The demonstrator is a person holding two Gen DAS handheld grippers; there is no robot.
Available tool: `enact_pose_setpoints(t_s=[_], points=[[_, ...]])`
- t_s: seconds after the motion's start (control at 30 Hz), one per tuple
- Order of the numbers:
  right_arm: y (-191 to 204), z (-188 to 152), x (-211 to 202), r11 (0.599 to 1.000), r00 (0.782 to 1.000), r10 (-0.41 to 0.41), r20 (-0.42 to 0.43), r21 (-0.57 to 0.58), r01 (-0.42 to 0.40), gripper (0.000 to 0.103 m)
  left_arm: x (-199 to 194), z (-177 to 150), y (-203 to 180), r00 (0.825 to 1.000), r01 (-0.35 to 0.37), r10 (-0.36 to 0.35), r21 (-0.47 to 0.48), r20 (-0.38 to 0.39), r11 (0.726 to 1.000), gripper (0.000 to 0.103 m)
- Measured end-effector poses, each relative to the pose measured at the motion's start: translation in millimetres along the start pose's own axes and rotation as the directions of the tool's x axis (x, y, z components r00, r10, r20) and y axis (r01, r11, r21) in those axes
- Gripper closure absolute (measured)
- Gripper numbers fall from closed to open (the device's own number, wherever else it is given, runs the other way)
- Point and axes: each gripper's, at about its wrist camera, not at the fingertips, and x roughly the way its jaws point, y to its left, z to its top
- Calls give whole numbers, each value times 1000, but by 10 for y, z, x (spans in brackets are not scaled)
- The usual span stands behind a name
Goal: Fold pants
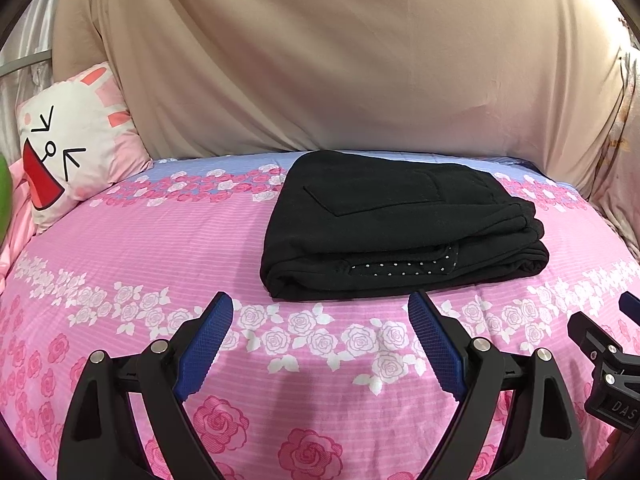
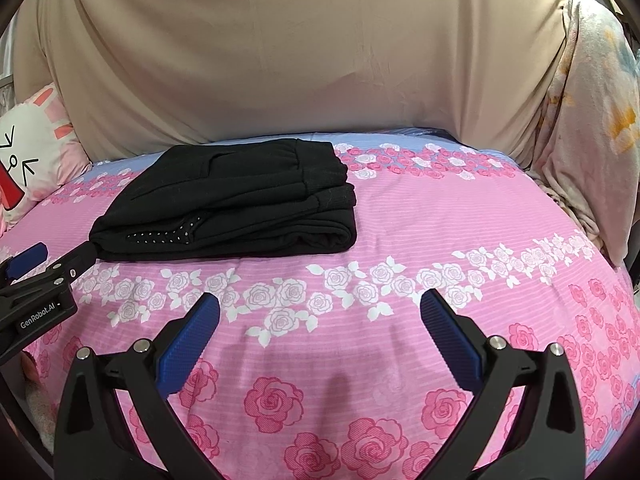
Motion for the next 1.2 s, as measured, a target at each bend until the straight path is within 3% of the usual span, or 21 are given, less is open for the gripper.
enact_pose_setpoints(t_s=[0.57, 0.87, 1.2], points=[[28, 6, 2, 1000, 1000, 2, -1, -4, -2, 5, -37, 16, -14, 1000, 9, -9, 1, 12, 1000, 16], [56, 15, -2, 1000, 1000, 9, 6, -5, -9, 5, -42, 4, -42, 999, -40, 40, -9, 6, 999, 15], [93, 9, -22, 1000, 1000, 7, 10, -4, -7, 5, -19, -18, -122, 1000, 6, -6, 20, -25, 1000, 15]])
